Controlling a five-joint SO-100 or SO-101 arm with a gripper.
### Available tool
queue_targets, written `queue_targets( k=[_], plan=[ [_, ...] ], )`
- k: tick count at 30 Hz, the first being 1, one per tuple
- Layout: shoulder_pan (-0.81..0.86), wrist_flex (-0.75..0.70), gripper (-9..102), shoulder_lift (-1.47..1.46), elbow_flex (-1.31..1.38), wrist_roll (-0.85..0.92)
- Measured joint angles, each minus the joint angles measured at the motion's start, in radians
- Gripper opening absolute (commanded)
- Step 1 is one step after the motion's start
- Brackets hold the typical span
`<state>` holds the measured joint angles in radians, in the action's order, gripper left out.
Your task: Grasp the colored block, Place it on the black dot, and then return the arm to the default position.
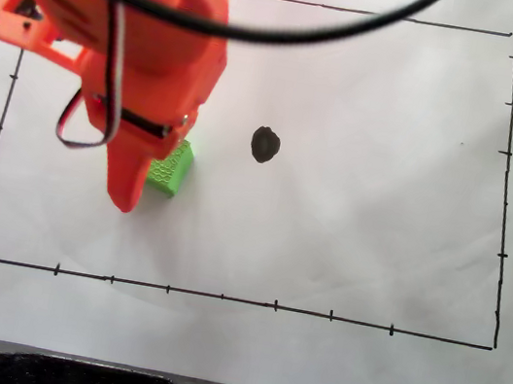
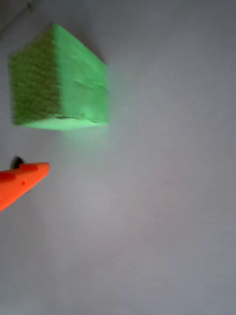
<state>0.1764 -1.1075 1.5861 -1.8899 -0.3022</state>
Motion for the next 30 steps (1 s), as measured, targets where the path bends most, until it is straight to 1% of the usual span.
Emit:
queue_targets(
  k=[6,18,26,30],
  plan=[
    [0.012,0.002,40,-0.048,0.018,0.031],
    [0.032,0.055,33,-0.133,0.057,0.054],
    [0.04,0.067,19,-0.172,0.1,0.066],
    [0.04,0.083,15,-0.172,0.1,0.078]
  ],
)
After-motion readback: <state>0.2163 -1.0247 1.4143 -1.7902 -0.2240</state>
